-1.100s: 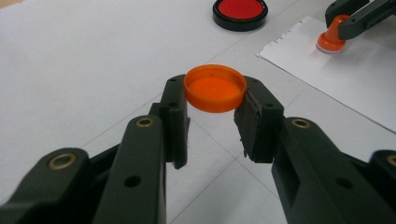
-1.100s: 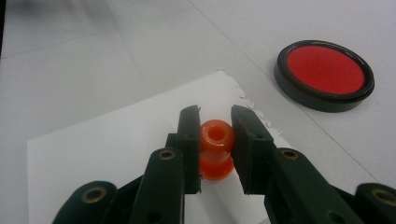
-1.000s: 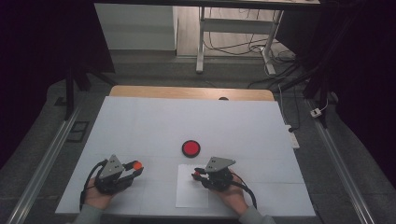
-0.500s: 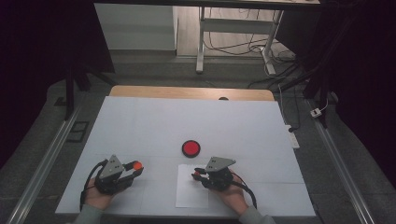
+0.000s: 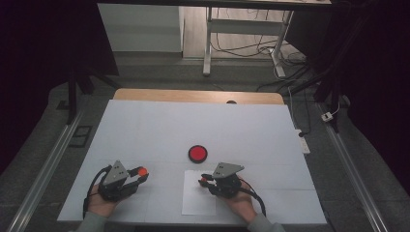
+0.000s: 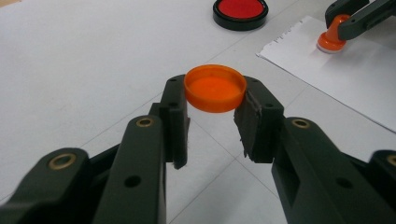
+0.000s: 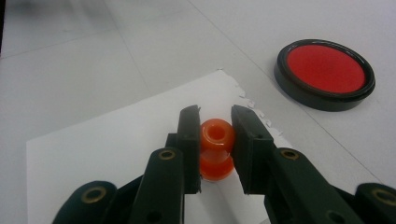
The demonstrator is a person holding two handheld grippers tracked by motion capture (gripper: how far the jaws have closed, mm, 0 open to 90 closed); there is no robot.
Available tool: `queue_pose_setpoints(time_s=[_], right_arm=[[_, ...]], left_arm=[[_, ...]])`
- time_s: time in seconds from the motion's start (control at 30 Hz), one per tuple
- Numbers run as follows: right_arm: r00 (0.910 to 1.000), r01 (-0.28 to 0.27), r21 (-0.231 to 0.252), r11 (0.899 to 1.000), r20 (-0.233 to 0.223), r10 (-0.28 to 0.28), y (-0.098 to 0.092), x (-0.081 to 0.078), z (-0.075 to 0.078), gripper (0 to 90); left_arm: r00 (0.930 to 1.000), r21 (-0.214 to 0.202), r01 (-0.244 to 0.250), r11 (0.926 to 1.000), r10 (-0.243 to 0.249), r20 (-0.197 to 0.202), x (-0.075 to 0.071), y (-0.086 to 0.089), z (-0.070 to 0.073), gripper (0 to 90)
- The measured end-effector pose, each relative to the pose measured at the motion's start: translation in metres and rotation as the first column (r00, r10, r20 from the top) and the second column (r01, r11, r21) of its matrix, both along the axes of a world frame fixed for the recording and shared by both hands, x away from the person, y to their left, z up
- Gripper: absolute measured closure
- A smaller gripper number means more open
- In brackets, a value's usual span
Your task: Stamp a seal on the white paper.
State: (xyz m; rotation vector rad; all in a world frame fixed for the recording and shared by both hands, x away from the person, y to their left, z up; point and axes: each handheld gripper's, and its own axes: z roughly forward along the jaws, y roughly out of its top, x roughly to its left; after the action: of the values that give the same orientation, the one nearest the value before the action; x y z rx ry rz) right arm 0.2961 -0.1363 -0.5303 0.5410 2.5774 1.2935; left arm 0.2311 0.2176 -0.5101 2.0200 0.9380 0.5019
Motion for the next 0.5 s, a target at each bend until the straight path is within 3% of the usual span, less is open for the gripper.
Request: queue_pose_setpoints(time_s=[0.33, 0.4, 0.5], right_arm=[[1.0, -0.005, 0.004, 1.0, -0.005, 0.005, 0.0, 0.002, 0.001, 73.3], [1.0, 0.004, 0.046, 0.999, -0.007, -0.004, -0.003, 0.002, 0.003, 73.3], [0.9991, 0.024, 0.144, 0.989, -0.038, -0.019, -0.011, 0.006, 0.011, 73.3]], left_arm=[[1.0, -0.001, -0.004, 1.0, 0.004, 0.003, 0.0, 0.001, 0.0, 65.3], [1.0, -0.003, -0.005, 1.0, 0.005, 0.005, 0.0, 0.001, 0.001, 65.4], [1.0, -0.005, -0.007, 1.0, 0.007, 0.001, 0.0, 0.003, 0.0, 65.4]])
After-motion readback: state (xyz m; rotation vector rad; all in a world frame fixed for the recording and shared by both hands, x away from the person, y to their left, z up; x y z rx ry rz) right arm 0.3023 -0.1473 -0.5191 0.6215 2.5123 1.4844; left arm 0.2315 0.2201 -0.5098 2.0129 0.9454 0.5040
